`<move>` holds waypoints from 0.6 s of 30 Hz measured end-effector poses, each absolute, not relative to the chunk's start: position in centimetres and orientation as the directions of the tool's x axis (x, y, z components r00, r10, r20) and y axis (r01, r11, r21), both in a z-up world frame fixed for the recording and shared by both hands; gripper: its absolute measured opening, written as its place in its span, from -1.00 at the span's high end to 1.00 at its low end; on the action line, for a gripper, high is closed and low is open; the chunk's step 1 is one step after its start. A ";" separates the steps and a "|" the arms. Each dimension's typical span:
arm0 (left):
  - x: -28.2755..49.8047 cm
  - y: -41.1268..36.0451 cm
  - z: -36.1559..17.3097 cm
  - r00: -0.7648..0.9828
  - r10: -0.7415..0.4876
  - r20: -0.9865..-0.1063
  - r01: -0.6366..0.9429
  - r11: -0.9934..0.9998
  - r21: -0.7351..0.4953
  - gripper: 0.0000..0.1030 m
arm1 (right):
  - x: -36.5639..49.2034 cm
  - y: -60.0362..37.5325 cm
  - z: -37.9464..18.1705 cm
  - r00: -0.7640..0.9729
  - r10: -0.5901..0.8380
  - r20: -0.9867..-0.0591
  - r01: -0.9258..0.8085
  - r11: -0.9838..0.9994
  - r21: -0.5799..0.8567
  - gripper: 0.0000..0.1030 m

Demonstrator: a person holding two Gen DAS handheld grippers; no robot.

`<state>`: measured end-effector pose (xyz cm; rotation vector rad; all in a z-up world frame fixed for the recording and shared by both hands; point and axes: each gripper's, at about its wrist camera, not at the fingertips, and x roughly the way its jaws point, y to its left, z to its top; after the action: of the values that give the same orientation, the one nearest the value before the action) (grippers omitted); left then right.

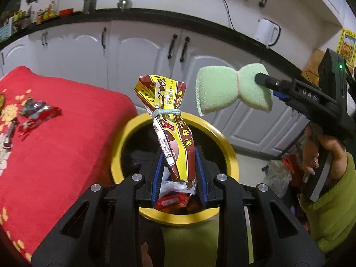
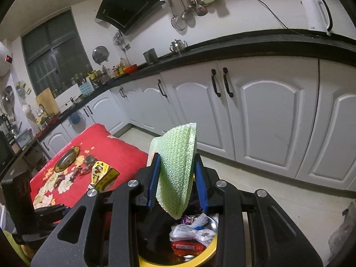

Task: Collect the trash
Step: 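Open both grippers to drop the wrapper and sponge into the bin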

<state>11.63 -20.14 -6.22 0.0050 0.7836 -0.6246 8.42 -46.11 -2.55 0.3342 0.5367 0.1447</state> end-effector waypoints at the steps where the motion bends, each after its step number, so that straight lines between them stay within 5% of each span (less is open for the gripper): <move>1: 11.6 -20.5 -6.5 0.530 -0.528 -0.664 0.534 0.816 -0.222 0.60 | 8.4 -46.2 -2.7 0.850 0.218 -0.479 -0.044 0.936 0.348 0.44; 18: 12.6 -23.2 -10.9 0.378 -0.552 -0.743 0.557 0.777 -0.293 0.59 | 9.1 -46.9 -5.9 0.807 0.215 -0.551 -0.010 0.937 0.350 0.44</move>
<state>12.59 -23.24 -10.93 0.0062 0.9475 -0.7086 9.13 -46.90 -5.92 0.3421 0.6235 0.1228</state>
